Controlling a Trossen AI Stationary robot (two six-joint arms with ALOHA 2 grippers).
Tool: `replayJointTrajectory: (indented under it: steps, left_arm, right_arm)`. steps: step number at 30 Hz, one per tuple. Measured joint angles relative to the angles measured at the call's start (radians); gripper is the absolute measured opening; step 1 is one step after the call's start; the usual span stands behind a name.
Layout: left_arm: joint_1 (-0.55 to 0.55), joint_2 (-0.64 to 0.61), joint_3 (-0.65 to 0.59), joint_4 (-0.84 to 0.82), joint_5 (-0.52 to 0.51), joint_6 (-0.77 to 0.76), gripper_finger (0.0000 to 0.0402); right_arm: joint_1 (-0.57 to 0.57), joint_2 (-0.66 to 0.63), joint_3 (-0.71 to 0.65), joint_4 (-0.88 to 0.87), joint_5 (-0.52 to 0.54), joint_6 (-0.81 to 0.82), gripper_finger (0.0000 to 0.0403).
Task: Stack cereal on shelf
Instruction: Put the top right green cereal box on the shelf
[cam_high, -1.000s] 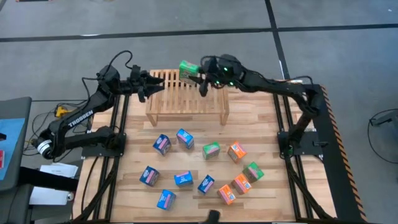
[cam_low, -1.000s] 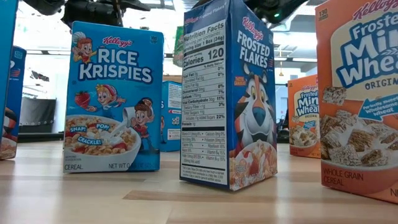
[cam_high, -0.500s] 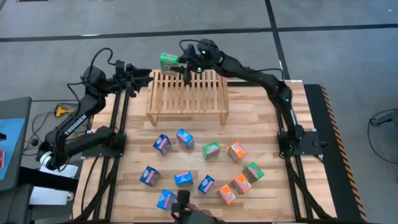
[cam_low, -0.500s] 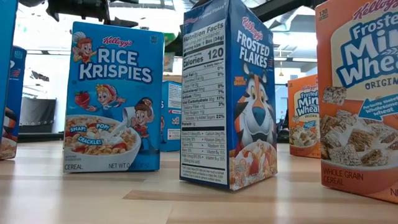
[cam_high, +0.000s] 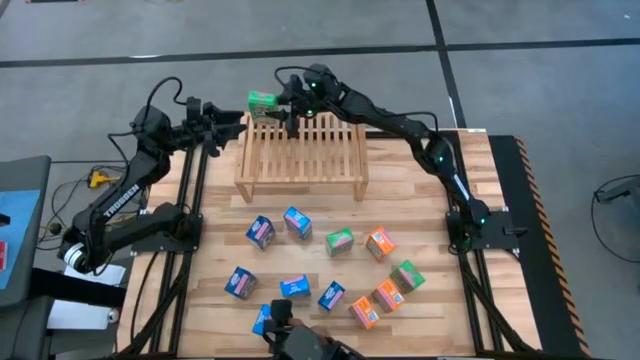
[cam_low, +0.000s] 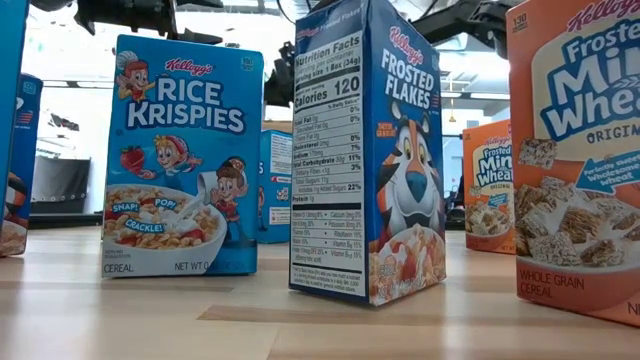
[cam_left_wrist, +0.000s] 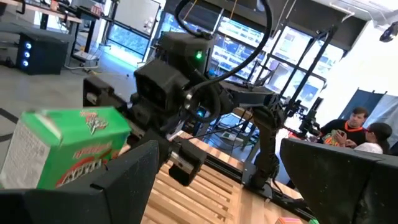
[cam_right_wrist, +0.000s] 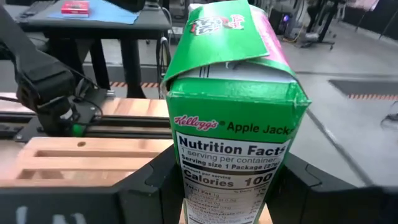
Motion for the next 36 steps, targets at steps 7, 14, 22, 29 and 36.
replayJointTrajectory:
  steps: [7, 14, 22, 29, 36]
  left_arm:
    - [0.0, 0.0, 0.0, -0.021, -0.001, 0.0, 0.0325]
    - [0.0, 0.0, 0.0, -0.032, -0.001, 0.015, 0.0325]
    - [0.001, 0.0, 0.0, -0.035, -0.005, 0.028, 0.0325]
    - [0.002, 0.0, 0.0, -0.035, -0.007, 0.029, 0.0325]
    - [0.002, 0.0, 0.0, -0.035, -0.007, 0.03, 0.0325]
  right_arm:
    - [-0.006, 0.005, 0.001, -0.012, 0.0, -0.029, 0.0196]
    - [-0.005, 0.057, 0.0, 0.011, -0.033, 0.027, 0.0196]
    - [-0.006, 0.062, 0.0, 0.05, -0.024, 0.024, 0.0196]
    - [-0.014, 0.062, 0.0, 0.03, -0.05, 0.057, 0.0196]
    - [-0.013, 0.062, 0.0, 0.026, -0.054, 0.058, 0.0196]
